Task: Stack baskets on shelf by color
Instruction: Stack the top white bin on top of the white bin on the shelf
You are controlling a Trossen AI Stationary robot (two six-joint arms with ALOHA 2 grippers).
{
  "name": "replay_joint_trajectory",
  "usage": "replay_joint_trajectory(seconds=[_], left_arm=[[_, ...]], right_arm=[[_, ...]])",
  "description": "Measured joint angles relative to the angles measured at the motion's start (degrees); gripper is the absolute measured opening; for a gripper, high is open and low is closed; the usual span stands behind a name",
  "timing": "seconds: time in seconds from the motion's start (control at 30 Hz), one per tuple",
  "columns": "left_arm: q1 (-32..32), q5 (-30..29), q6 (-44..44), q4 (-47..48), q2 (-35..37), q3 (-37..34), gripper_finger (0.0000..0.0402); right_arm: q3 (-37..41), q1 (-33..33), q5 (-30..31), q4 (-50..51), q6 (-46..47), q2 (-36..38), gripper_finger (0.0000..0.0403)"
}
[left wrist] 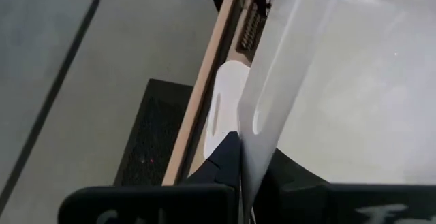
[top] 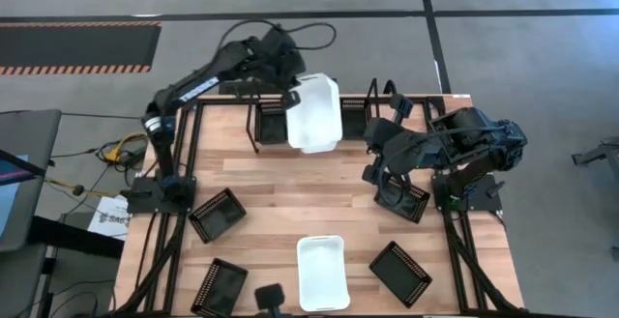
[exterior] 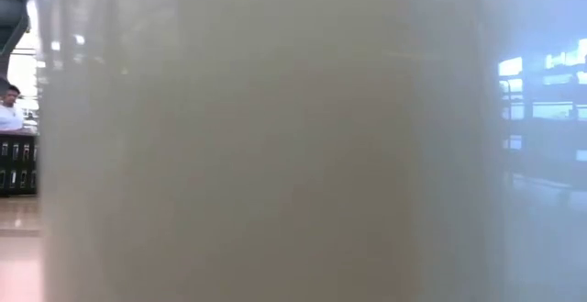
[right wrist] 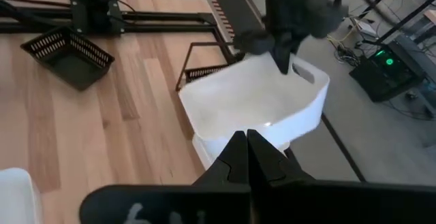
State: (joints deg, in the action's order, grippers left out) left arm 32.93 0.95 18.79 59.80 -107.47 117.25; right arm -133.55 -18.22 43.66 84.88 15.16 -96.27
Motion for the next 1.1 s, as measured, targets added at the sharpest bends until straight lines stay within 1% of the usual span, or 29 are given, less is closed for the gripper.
replay_joint_trajectory(seconds=[0.07,0.17,0.27,0.4,0.6,0.8,1.1], left_arm=[[0.0,-1.9,-0.3,-1.9,-1.8,0.0,0.0],[0.0,-7.2,-1.5,-4.0,-3.7,0.0,0.0],[0.2,-8.8,-2.6,-4.7,-4.4,0.0,0.0],[0.5,-9.3,-3.8,-3.8,-4.3,0.0,0.0],[1.1,-9.3,-3.8,1.5,-4.3,-0.3,0.0],[1.4,-10.3,-3.6,1.1,-4.3,-0.9,0.0],[1.6,-9.2,-2.9,1.9,-4.3,-0.9,0.0]], right_arm=[[0.0,0.0,0.0,0.9,0.0,0.0,0.0002],[0.0,0.0,0.0,2.3,0.0,0.0,0.0002],[0.0,0.0,0.0,3.5,-0.1,0.0,0.0003],[0.0,-0.1,0.0,5.0,-0.2,0.0,0.0002],[0.0,-0.1,0.0,5.1,-1.8,0.0,0.0003],[0.0,-0.1,0.0,5.1,-2.6,0.0,0.0002],[0.0,-0.1,0.0,5.1,-3.8,0.0,0.0003]])
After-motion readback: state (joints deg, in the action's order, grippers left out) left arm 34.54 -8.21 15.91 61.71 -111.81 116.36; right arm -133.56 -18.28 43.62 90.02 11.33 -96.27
